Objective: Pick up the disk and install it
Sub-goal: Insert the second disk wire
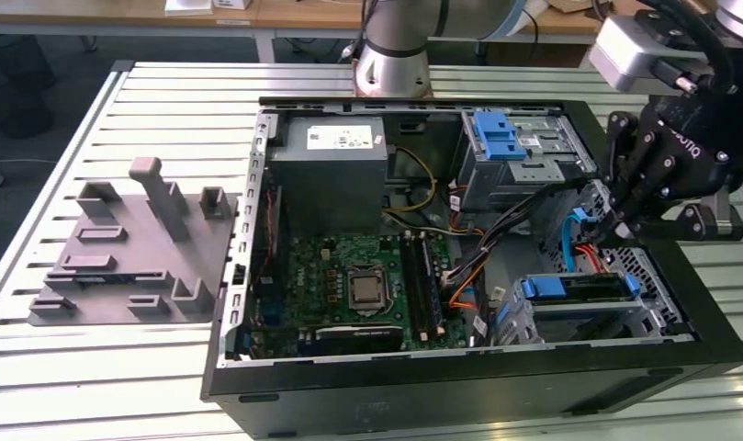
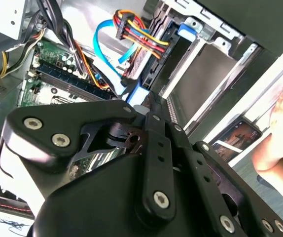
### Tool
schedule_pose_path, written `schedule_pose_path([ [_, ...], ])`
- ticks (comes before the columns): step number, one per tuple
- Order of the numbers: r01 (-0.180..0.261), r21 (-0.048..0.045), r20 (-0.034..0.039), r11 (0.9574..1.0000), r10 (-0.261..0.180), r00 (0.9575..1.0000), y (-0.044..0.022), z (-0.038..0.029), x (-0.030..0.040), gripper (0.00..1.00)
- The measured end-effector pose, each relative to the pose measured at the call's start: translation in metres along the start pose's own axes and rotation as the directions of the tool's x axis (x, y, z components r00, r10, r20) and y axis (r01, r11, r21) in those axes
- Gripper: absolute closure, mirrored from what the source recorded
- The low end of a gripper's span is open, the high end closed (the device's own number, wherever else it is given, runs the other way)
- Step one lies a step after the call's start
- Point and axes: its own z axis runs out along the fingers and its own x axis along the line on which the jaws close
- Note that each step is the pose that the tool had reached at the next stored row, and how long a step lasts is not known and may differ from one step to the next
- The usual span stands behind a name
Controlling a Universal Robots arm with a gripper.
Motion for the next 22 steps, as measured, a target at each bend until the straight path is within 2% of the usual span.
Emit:
schedule_pose_path([
  [6, 0.000, 0.0056, 0.0003, 1.0000, 0.000, 1.0000, 0.0036, -0.0052, -0.0037, 0.89],
  [9, 0.000, 0.0066, 0.0003, 1.0000, 0.000, 1.0000, 0.0038, -0.0056, -0.0090, 0.89],
  [15, 0.000, 0.0067, 0.0004, 1.0000, 0.000, 1.0000, 0.0041, -0.0057, -0.0138, 0.89],
  [16, 0.000, 0.0067, 0.0003, 1.0000, 0.000, 1.0000, 0.0041, -0.0057, -0.0138, 0.83],
  [17, 0.000, 0.0067, 0.0005, 1.0000, 0.000, 1.0000, 0.0041, -0.0057, -0.0138, 0.83],
  [18, 0.000, 0.0066, 0.0004, 1.0000, 0.000, 1.0000, 0.0041, -0.0057, -0.0139, 0.76],
  [22, 0.000, 0.0080, -0.0014, 1.0000, 0.000, 1.0000, 0.0045, -0.0061, -0.0232, 0.76],
])
